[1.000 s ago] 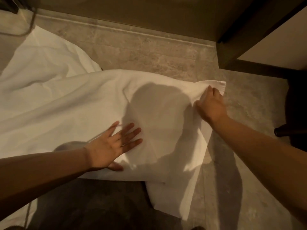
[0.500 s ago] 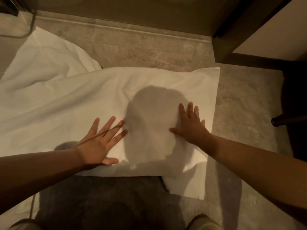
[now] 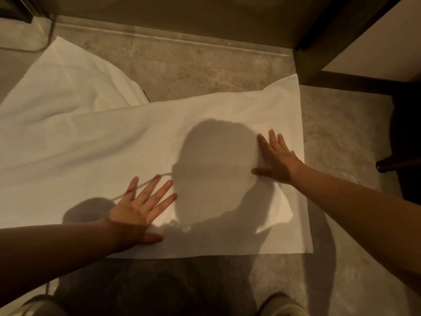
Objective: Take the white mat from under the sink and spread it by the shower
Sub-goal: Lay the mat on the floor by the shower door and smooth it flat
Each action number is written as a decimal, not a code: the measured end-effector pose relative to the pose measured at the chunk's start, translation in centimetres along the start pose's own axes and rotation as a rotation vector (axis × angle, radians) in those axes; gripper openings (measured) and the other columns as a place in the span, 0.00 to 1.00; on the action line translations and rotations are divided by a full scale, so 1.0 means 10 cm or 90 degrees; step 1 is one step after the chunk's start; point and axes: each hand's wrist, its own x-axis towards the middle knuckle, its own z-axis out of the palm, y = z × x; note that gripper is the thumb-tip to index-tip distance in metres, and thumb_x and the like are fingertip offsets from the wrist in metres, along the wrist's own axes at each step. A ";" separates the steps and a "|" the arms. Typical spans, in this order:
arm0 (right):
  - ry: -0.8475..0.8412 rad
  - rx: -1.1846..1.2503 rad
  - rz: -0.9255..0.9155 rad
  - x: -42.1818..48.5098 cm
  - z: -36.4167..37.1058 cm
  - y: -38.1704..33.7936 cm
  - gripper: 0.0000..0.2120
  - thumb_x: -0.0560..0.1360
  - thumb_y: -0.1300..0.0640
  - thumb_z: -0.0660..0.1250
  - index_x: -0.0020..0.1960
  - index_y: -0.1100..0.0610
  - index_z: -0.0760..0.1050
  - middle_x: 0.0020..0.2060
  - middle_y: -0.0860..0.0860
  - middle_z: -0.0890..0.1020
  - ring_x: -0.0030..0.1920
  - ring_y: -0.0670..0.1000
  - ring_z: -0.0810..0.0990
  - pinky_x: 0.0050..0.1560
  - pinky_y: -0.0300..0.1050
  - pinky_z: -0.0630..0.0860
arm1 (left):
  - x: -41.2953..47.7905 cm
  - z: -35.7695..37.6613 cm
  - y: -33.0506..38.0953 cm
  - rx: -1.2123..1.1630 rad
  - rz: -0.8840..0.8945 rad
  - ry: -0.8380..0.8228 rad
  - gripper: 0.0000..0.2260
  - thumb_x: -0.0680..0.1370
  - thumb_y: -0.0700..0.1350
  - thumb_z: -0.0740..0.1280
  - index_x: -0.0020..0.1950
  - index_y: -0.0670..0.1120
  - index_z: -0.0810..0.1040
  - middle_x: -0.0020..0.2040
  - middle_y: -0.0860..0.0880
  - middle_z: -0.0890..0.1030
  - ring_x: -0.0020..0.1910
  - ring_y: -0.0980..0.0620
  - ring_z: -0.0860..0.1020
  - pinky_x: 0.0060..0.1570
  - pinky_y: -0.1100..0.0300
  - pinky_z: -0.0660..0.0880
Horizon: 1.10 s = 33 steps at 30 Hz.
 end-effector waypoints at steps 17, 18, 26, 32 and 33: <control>0.005 -0.074 -0.109 0.26 0.06 -0.61 0.54 0.65 0.27 0.61 0.73 0.45 0.30 0.73 0.51 0.29 0.72 0.58 0.30 0.67 0.71 0.46 | 0.76 -0.75 -1.26 -0.229 -0.244 0.154 0.31 0.77 0.62 0.49 0.77 0.50 0.49 0.79 0.45 0.47 0.75 0.43 0.54 0.65 0.43 0.65; 0.001 -0.076 -0.107 0.25 0.07 -0.60 0.54 0.65 0.27 0.61 0.73 0.45 0.29 0.72 0.51 0.28 0.72 0.57 0.29 0.67 0.71 0.45 | 0.76 -0.75 -1.26 -0.236 -0.239 0.145 0.31 0.77 0.63 0.49 0.77 0.51 0.49 0.79 0.45 0.46 0.75 0.44 0.54 0.65 0.43 0.65; -0.015 -0.097 -0.089 0.10 0.13 -0.61 0.53 0.66 0.28 0.60 0.72 0.47 0.27 0.69 0.51 0.26 0.72 0.59 0.29 0.67 0.71 0.47 | 0.84 -0.82 -1.46 -0.292 -0.241 0.057 0.27 0.78 0.63 0.44 0.76 0.59 0.47 0.78 0.53 0.44 0.77 0.48 0.46 0.71 0.40 0.52; -0.015 -0.143 -0.077 -0.05 0.23 -0.53 0.53 0.66 0.26 0.55 0.69 0.49 0.23 0.70 0.52 0.26 0.71 0.58 0.27 0.67 0.70 0.50 | 0.90 -0.81 -1.64 -0.319 -0.259 0.048 0.27 0.79 0.63 0.43 0.76 0.59 0.44 0.78 0.54 0.41 0.76 0.48 0.43 0.70 0.37 0.48; -0.017 -0.147 -0.072 -0.07 0.24 -0.52 0.53 0.66 0.26 0.55 0.69 0.49 0.23 0.70 0.52 0.25 0.70 0.58 0.26 0.67 0.70 0.50 | 0.91 -0.81 -1.66 -0.317 -0.264 0.051 0.27 0.78 0.63 0.43 0.76 0.59 0.43 0.78 0.54 0.41 0.76 0.47 0.43 0.70 0.36 0.49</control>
